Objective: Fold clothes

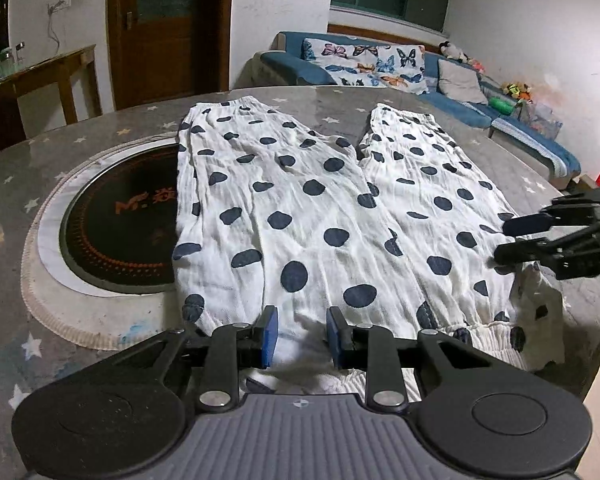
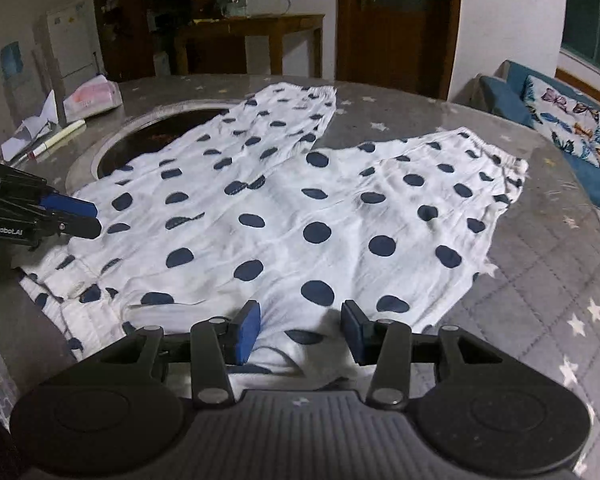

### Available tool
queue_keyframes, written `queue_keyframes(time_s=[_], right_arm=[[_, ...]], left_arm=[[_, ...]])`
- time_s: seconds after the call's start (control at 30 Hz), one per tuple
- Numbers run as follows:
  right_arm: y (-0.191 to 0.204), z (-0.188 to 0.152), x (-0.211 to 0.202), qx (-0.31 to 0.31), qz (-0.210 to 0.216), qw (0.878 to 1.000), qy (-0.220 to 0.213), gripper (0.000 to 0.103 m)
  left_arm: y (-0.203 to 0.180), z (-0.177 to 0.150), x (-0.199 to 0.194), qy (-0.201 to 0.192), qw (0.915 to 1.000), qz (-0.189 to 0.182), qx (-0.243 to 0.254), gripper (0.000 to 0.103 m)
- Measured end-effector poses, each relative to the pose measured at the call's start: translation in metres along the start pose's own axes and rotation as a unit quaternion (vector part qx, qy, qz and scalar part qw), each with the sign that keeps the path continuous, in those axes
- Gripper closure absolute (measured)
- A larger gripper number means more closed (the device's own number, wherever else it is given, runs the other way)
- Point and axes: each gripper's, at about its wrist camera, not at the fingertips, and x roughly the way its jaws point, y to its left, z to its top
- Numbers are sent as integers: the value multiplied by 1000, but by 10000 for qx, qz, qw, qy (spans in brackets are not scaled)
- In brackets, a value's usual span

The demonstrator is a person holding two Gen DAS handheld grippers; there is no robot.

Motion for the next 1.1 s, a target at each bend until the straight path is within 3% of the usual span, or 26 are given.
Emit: queue_keyframes(time_s=[0.17, 0.3, 0.53, 0.73, 1.1], right_arm=[[13, 2, -7, -33, 214, 9994, -272, 58], [26, -7, -7, -78, 395, 9989, -243, 57], [28, -21, -20, -102, 218, 9995, -222, 55], [34, -24, -22, -40, 374, 9989, -281, 54], [24, -33, -30, 240, 323, 9989, -238, 54]], left_arm=[[-11, 10, -7, -167, 9998, -41, 114, 69], [-17, 6, -1, -50, 9998, -69, 178, 69], [-19, -3, 6, 68, 9997, 21, 213, 65], [-25, -3, 5, 78, 9996, 83, 277, 60], [-42, 1, -8, -28, 9989, 61, 463, 44]])
